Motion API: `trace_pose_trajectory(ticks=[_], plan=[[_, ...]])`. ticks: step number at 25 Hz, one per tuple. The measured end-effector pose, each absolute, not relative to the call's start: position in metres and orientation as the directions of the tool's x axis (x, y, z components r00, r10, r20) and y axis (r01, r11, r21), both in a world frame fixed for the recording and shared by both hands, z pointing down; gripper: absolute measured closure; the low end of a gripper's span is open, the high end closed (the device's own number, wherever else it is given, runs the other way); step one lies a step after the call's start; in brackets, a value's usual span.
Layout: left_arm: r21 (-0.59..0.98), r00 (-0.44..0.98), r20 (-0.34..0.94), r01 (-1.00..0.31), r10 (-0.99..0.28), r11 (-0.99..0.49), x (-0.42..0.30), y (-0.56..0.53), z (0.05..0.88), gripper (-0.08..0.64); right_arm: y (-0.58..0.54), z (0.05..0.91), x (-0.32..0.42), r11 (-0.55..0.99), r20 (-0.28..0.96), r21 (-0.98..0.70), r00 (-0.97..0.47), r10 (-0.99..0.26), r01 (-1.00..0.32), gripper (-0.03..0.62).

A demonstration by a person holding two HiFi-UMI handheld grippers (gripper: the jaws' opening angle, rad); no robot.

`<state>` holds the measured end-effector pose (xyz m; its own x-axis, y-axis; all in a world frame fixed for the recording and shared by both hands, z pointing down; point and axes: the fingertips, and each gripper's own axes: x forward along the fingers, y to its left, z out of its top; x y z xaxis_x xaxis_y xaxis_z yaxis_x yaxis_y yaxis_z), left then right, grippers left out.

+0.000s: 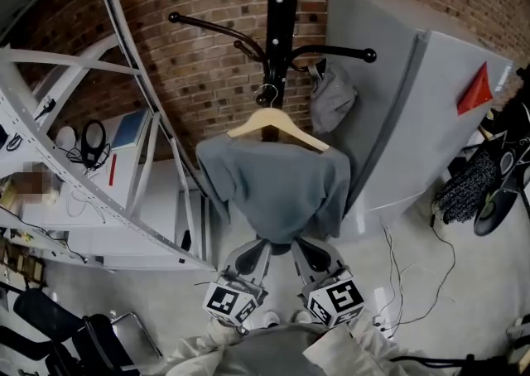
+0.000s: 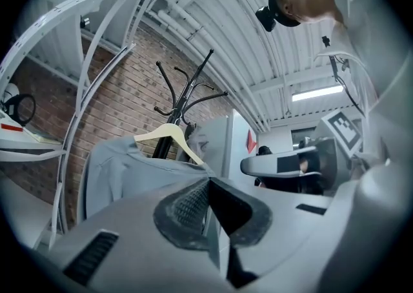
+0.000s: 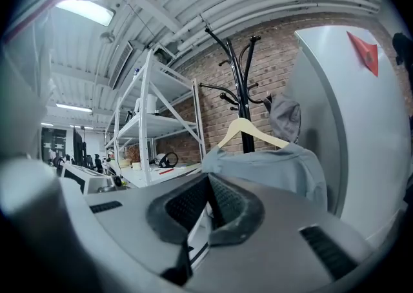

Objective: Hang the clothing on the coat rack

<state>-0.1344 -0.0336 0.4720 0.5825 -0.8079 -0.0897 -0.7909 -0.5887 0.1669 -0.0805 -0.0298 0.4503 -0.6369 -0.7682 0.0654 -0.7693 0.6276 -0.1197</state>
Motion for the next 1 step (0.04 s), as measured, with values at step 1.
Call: trace_pose_trajectory(ticks=[1], plan=[[0.168, 0.585, -0.091, -0.789, -0.806, -0.591, -0.1304, -0.0324, 0.4708, 0.551, -0.0299, 0.4487, -0.0774, 0.628, 0.061, -0.119, -0.637, -0.768, -0.769, 0.568]])
